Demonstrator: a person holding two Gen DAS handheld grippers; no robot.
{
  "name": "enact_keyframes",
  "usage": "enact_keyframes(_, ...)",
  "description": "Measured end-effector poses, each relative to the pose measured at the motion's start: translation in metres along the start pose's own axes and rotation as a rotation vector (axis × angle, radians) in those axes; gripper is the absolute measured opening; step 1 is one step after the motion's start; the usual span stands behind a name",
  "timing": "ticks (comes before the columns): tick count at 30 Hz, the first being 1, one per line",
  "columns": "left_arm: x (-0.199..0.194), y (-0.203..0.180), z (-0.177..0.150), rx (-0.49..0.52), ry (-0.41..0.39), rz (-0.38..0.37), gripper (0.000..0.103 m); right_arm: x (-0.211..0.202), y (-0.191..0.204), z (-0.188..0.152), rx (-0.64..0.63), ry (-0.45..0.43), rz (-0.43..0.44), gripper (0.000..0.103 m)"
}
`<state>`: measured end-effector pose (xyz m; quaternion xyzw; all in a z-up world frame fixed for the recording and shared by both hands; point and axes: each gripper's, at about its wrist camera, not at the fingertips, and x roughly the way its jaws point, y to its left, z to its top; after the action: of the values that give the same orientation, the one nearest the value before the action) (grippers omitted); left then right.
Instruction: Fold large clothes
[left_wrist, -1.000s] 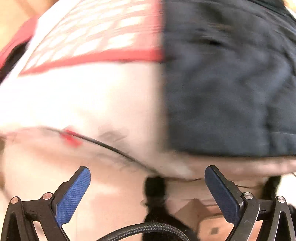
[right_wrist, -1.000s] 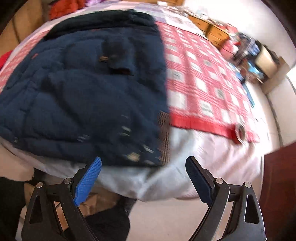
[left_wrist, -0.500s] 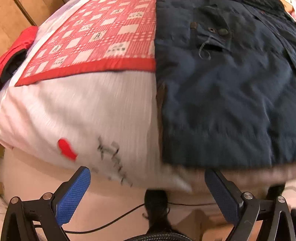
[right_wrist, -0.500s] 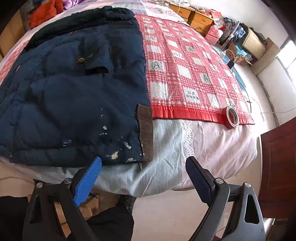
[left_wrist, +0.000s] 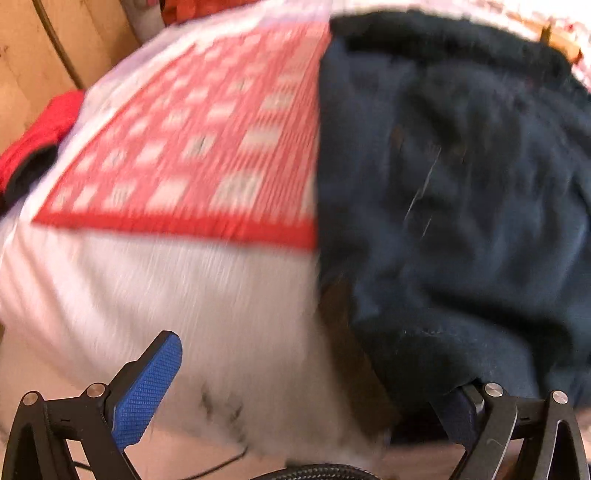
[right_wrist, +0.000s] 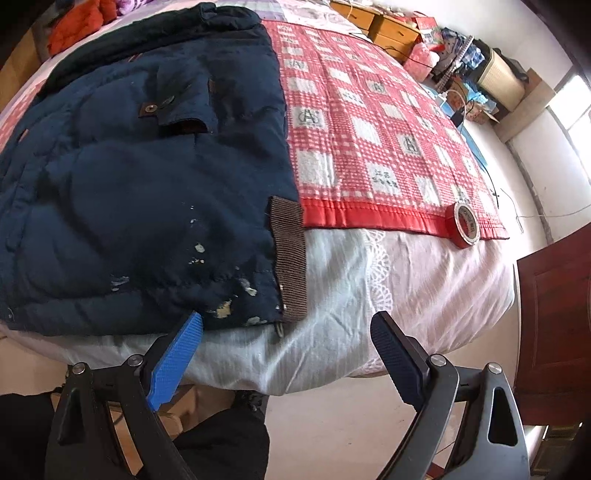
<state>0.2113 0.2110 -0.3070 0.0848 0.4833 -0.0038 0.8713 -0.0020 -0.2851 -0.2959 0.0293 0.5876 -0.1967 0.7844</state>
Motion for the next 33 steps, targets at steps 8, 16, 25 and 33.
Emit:
enact_keyframes(8, 0.048, -0.014, 0.001, 0.043, 0.101, 0.072, 0.102, 0.005, -0.003, 0.001, 0.012, -0.005, 0.008, 0.094)
enact_keyframes(16, 0.038, 0.010, 0.015, -0.067, 0.056, 0.136, 0.100, 0.006, -0.018, -0.010, 0.038, -0.038, -0.020, 0.094)
enact_keyframes(25, 0.040, 0.001, 0.021, -0.065, 0.067, 0.118, 0.093, 0.012, -0.021, -0.014, -0.002, -0.084, -0.051, 0.094)
enact_keyframes(33, 0.036, -0.004, 0.021, -0.081, 0.064, 0.098, 0.088, 0.032, -0.054, 0.008, 0.211, -0.153, -0.032, 0.094)
